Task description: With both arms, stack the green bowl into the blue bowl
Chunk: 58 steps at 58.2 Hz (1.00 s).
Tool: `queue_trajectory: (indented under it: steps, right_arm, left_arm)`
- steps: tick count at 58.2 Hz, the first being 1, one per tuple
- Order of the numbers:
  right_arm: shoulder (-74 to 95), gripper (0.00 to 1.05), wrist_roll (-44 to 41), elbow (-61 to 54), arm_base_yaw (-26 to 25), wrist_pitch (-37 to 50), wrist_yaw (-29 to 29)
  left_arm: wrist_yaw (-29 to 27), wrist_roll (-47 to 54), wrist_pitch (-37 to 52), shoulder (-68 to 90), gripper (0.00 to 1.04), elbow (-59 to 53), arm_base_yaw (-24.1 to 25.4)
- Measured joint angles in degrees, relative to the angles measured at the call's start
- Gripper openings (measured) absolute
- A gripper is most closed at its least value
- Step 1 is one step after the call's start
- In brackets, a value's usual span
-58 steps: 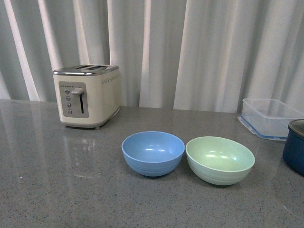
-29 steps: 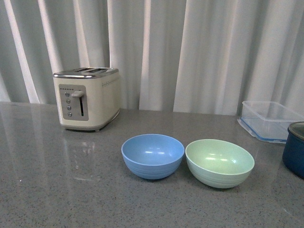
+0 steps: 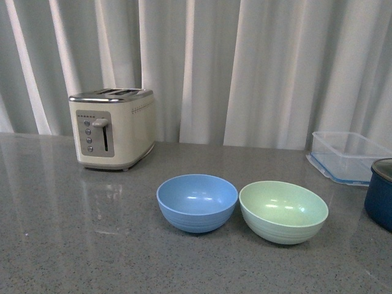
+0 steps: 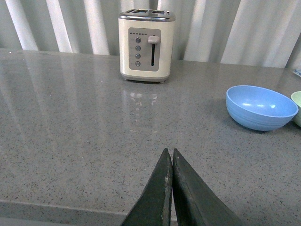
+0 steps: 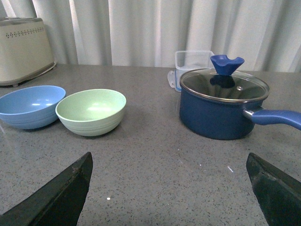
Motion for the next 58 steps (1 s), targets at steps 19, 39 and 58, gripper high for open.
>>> queue_trajectory:
  steps: [19,39,58]
  right_arm:
    - [0.00,0.95,0.00,0.00,0.00,0.00,0.00]
    - [0.00,0.95,0.00,0.02,0.00,0.00,0.00]
    - [33.77,0.95,9.07,22.16,2.67,-40.33,0.24]
  left_arm:
    - [0.00,0.00,-7.78,-7.78,0.04,0.00,0.00]
    - [0.00,0.07,-18.25,-17.84,0.04,0.02,0.02]
    - [0.02,0.09,-18.25,-17.88,0.62,0.02,0.02]
